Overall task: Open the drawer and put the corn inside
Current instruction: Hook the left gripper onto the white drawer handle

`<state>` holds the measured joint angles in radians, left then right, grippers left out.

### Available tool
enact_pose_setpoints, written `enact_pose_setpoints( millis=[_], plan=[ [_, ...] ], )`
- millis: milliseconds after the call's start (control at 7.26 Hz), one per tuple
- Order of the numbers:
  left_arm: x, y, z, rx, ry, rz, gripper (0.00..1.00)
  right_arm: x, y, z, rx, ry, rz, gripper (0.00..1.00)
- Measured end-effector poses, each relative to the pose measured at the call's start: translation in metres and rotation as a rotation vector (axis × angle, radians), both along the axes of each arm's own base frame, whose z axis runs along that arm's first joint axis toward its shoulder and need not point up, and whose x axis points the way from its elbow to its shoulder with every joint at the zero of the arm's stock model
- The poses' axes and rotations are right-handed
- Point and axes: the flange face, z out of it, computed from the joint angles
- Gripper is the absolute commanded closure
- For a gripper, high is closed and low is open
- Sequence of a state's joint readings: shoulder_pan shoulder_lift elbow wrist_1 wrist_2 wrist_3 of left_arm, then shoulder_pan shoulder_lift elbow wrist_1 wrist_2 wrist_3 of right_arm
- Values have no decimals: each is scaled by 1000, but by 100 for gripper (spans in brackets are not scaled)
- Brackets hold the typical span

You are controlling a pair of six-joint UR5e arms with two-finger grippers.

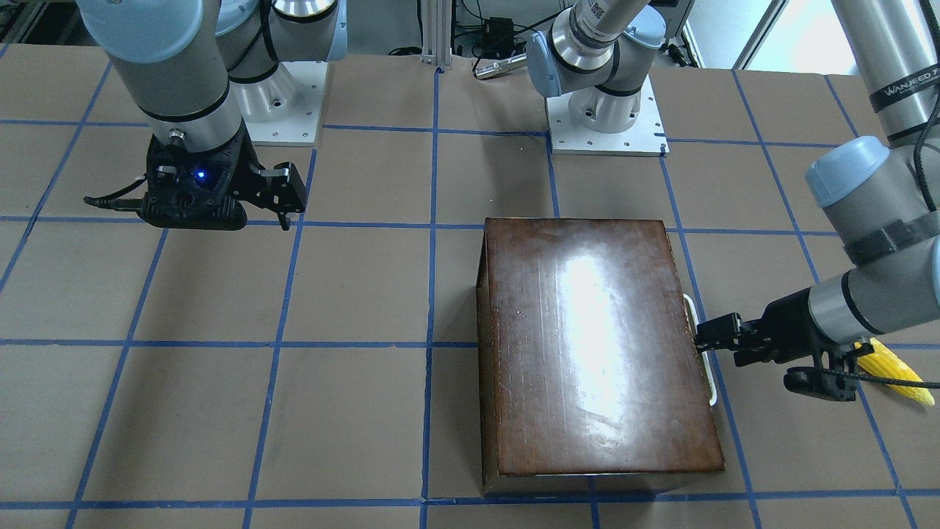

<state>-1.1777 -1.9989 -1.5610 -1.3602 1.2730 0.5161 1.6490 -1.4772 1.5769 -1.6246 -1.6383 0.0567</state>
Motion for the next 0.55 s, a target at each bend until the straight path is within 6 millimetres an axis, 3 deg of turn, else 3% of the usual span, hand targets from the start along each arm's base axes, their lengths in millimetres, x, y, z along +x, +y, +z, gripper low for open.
enact_pose_setpoints(
  millis=[551],
  plan=[
    [14,0,-9,0,9,-15,0,0,0,0,0,0,0,0]
  ],
)
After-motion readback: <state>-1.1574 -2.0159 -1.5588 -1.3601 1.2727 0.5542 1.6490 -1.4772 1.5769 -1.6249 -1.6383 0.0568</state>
